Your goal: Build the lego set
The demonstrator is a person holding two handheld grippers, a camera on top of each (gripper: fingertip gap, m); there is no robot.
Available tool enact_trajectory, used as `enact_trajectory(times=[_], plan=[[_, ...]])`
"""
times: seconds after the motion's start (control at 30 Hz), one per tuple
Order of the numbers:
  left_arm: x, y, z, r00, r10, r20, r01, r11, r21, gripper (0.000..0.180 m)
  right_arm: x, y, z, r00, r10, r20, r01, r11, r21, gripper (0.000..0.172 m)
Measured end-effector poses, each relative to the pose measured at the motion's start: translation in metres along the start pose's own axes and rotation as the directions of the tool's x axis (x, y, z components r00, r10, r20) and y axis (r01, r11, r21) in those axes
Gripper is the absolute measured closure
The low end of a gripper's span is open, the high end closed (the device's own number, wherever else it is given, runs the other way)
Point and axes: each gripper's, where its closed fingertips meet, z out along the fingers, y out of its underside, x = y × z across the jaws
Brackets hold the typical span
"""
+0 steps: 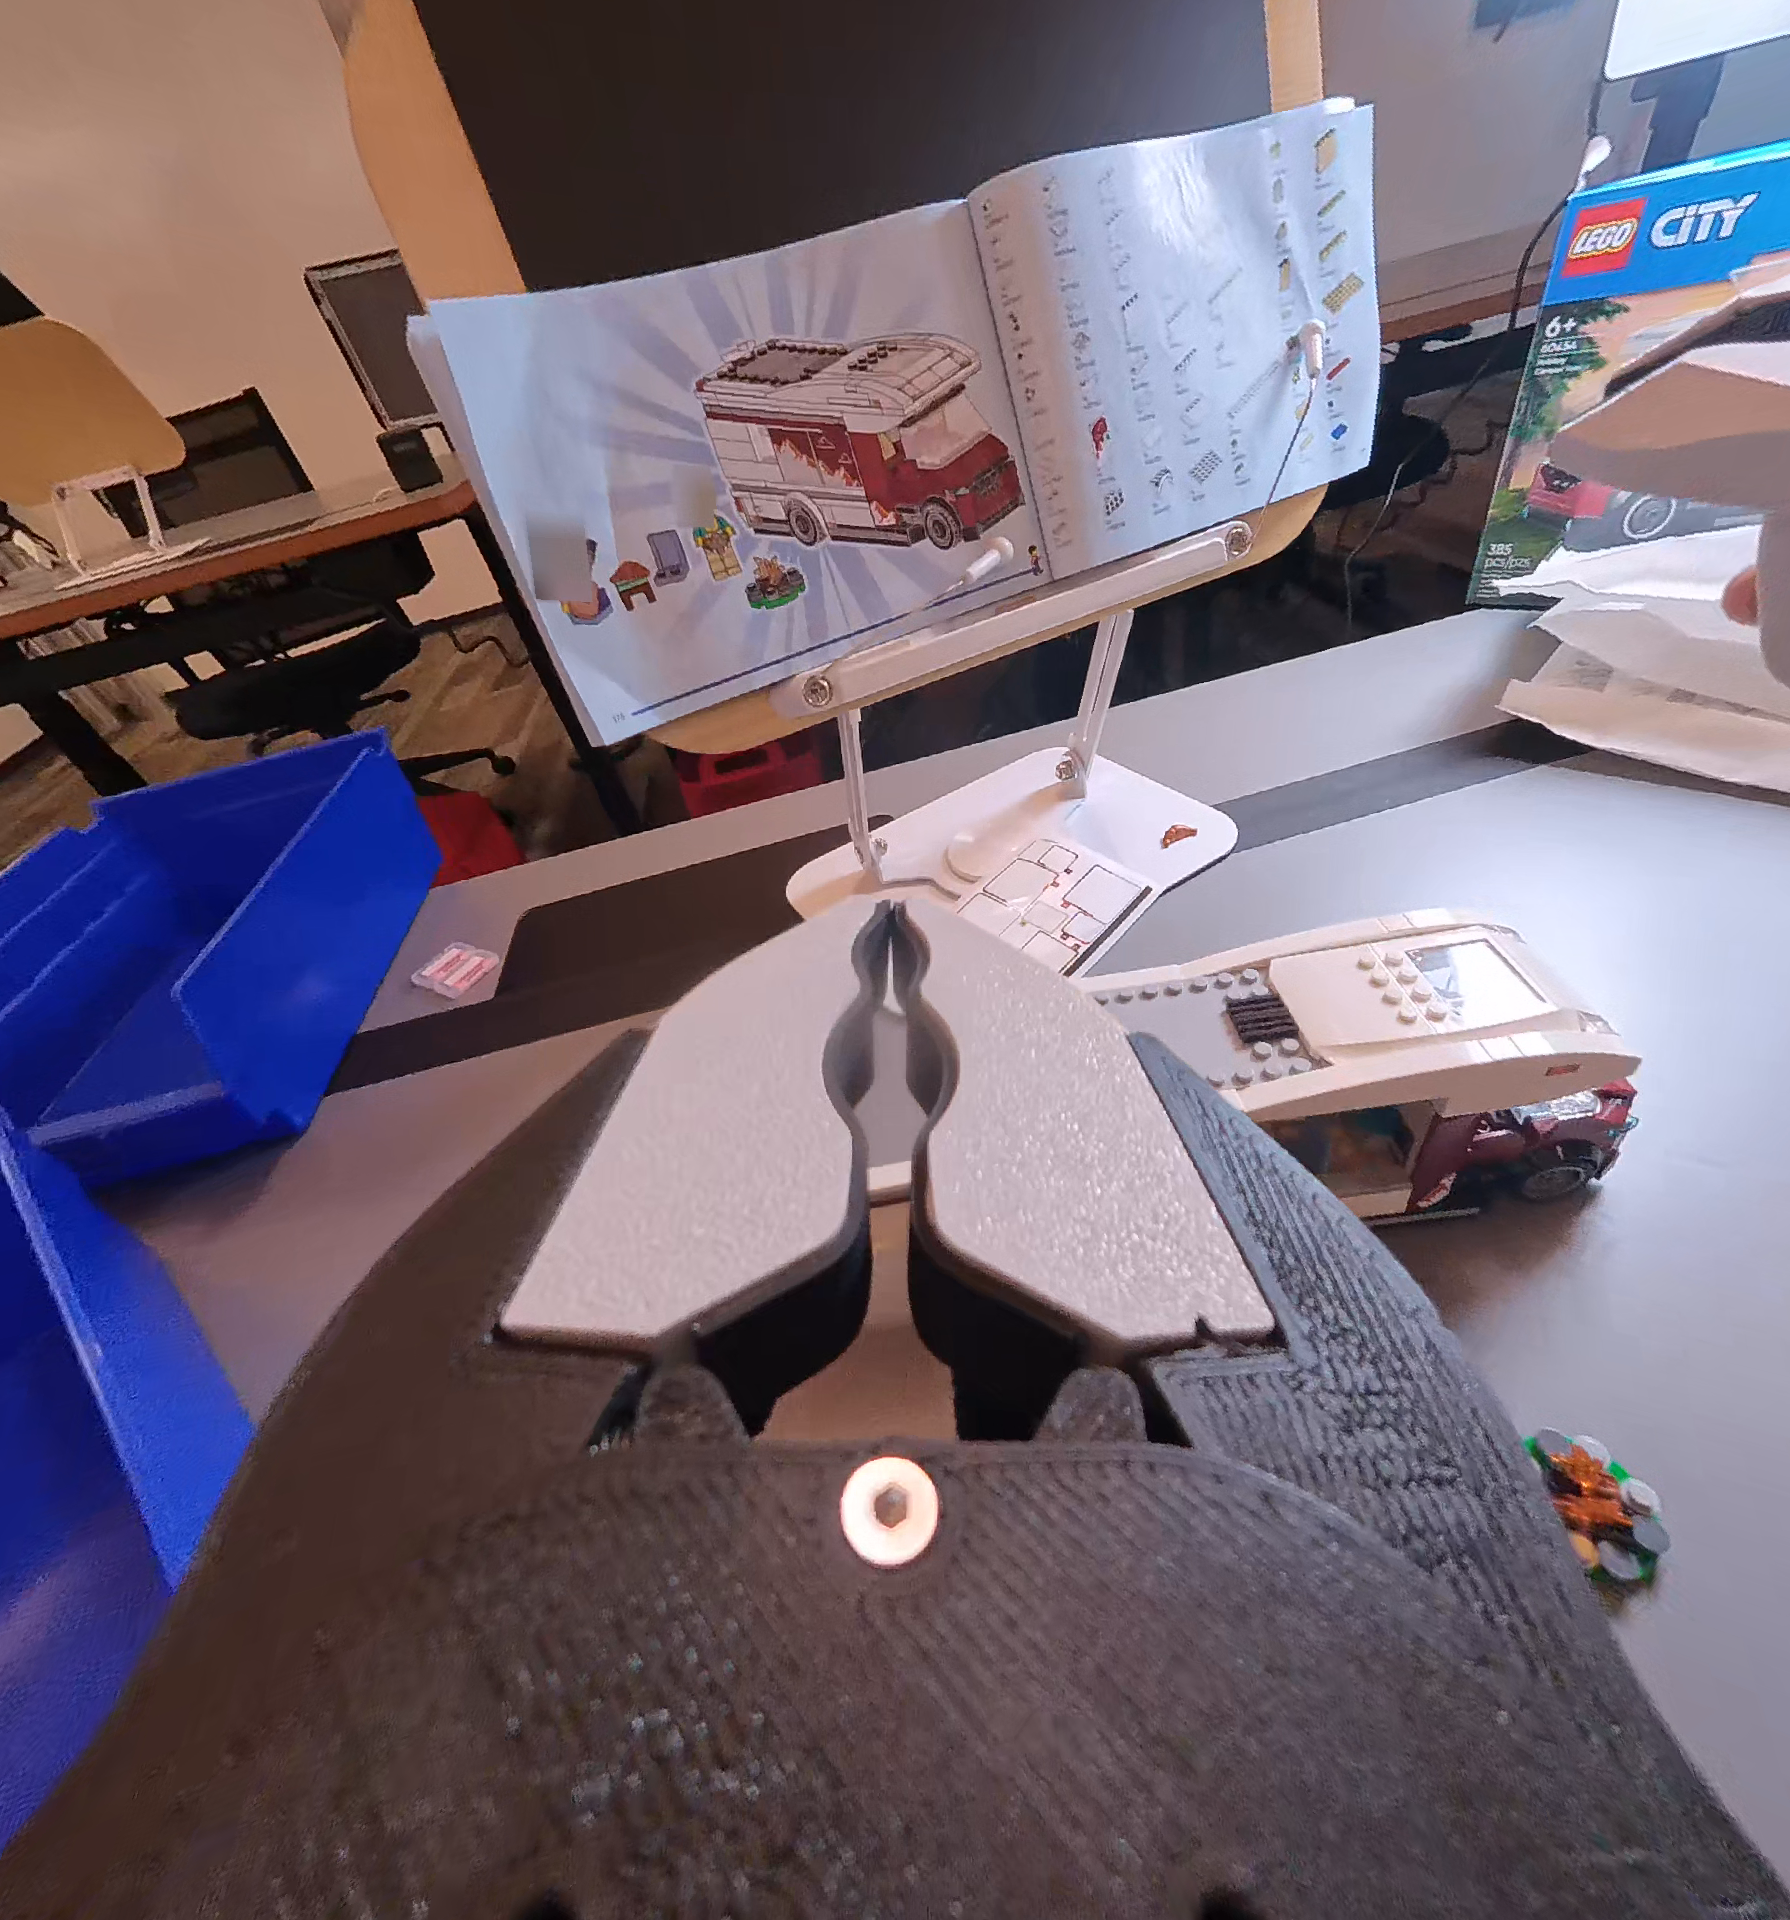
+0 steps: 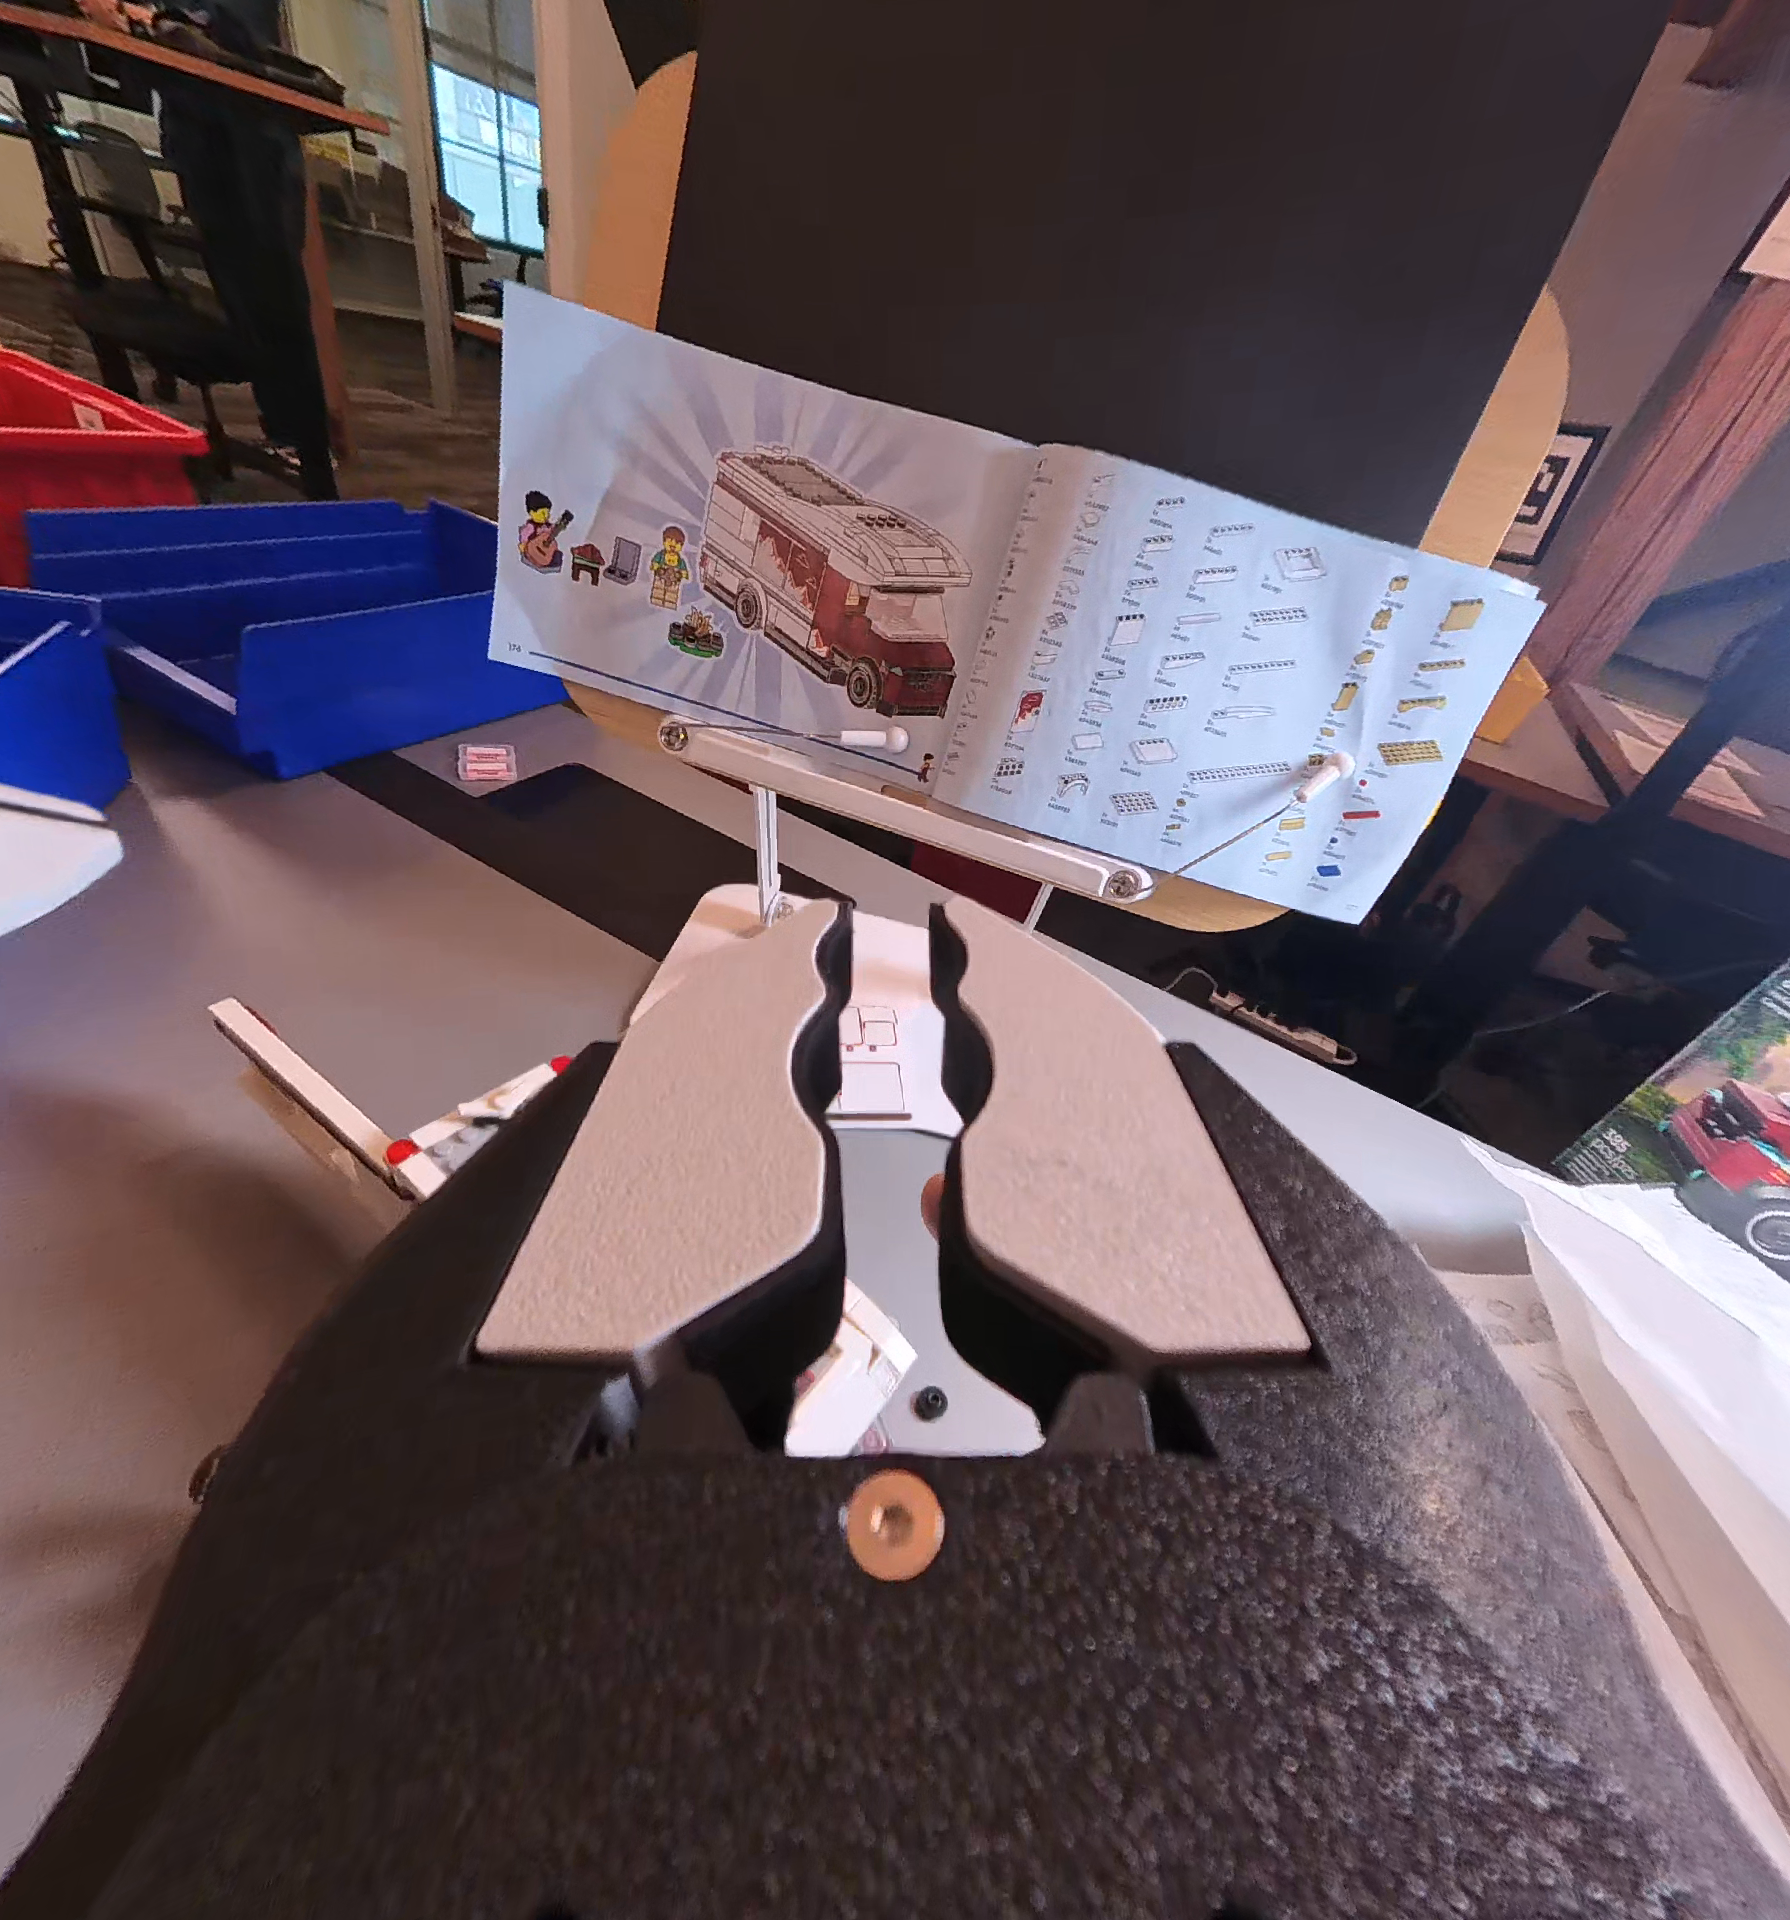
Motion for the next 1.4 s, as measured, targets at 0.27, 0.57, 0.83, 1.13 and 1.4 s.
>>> enact_trajectory(times=[0.27,0.57,0.83,1.13,1.4], plan=[[-0.027,0.06,0.034,0.955,0.158,-0.253,-0.217,0.95,-0.227,0.135,-0.029,0.075,-0.034,0.947,-0.114,0.299,0.162,0.976,-0.142,0.141],[-0.039,0.149,0.057,0.692,0.386,-0.61,-0.679,0.634,-0.369,0.102,-0.027,0.179,-0.022,0.875,-0.154,0.459,0.307,0.91,-0.281,0.092],[-0.029,0.164,0.027,0.596,0.4,-0.697,-0.768,0.536,-0.349,0.15,-0.031,0.188,-0.015,0.882,-0.146,0.449,0.31,0.896,-0.318,0.109],[-0.019,0.157,-0.019,0.71,0.33,-0.622,-0.654,0.636,-0.41,0.167,-0.024,0.188,-0.014,0.917,-0.114,0.382,0.254,0.906,-0.339,0.131],[0.041,0.142,-0.063,0.736,0.089,-0.671,-0.438,0.819,-0.371,0.163,-0.023,0.19,-0.015,0.926,-0.141,0.351,0.27,0.896,-0.352,0.131]])
